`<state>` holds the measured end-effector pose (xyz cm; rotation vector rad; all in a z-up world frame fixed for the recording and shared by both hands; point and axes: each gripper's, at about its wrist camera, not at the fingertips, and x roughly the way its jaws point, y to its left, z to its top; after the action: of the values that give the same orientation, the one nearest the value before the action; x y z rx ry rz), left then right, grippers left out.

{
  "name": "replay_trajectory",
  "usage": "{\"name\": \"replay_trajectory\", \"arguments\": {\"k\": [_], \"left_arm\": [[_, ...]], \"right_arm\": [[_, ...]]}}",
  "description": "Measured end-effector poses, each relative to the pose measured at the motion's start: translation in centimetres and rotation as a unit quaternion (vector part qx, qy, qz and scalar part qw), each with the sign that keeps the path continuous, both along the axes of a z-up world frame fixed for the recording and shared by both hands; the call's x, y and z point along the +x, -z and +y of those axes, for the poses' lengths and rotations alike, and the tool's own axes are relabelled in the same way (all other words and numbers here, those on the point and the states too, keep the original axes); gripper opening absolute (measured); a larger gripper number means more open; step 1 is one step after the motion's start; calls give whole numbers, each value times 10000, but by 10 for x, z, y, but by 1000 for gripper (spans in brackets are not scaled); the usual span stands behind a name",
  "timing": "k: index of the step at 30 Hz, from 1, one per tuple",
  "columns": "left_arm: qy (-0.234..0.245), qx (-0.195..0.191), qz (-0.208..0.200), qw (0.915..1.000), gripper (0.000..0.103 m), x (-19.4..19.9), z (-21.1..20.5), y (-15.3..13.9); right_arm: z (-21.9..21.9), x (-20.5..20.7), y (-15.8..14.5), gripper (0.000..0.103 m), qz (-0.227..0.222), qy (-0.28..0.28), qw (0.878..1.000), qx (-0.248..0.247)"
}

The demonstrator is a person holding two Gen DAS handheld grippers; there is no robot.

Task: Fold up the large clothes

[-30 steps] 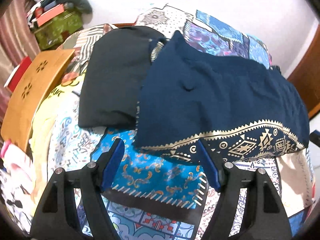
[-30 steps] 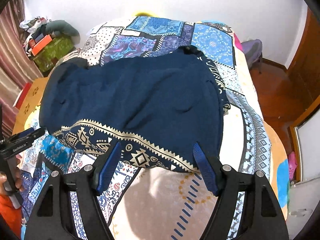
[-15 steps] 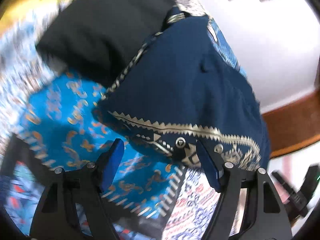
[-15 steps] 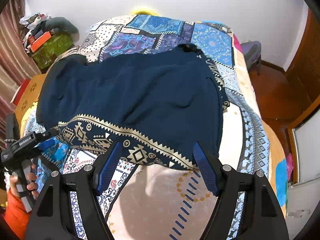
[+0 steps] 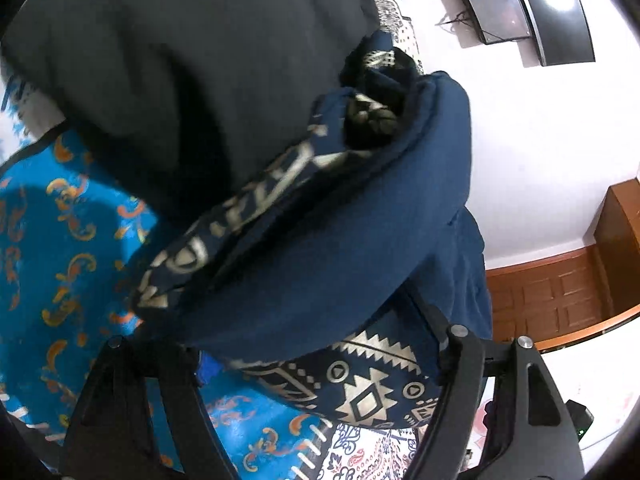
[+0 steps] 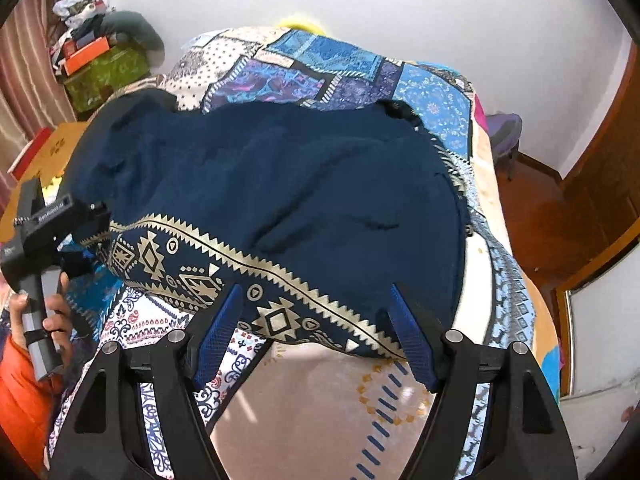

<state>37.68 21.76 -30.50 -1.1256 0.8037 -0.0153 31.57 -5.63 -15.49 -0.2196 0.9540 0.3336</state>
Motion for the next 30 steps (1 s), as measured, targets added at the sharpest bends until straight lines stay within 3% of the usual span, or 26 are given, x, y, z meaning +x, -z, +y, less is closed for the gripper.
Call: {"name": "replay_trajectory", "arguments": {"k": [1, 3, 5, 8, 15, 19, 22, 24, 27, 30], "left_arm": [[8, 65, -15, 10000, 65, 0, -1, -4], [102, 241, -115, 9996, 41, 0, -2, -18], [38, 630, -53, 9980, 35, -3, -6, -40], [13, 1112, -259, 9935, 11, -8, -12, -72], [122, 1991, -868, 9761, 6, -29, -34, -157], [-113, 2381, -1179, 9640, 5, -45, -33, -192], [-205, 2565, -1289, 9577, 5, -49, -26, -210], [-203, 2794, -1196, 9525, 5, -51, -24, -215], [-140, 2847, -1099, 9522, 5, -51, -22, -210], [34, 2965, -977, 9500, 5, -52, -32, -203]], "right_arm": [[2, 1, 1, 71, 41, -15, 10000, 7], [5, 2, 2, 71, 129, -12, 9999, 22], [7, 3, 0, 71, 183, -33, 9998, 72], [12, 3, -7, 71, 140, -49, 9999, 29], [36, 16, -33, 71, 270, -298, 9987, 322], [52, 31, -36, 73, 531, -350, 9953, 734], [72, 40, -17, 85, 987, -452, 9885, 1056], [85, 42, 3, 86, 1347, -465, 9821, 1229], [109, 40, 40, 86, 1970, -575, 9694, 1349], [117, 36, 53, 86, 1994, -563, 9704, 1238]]}}
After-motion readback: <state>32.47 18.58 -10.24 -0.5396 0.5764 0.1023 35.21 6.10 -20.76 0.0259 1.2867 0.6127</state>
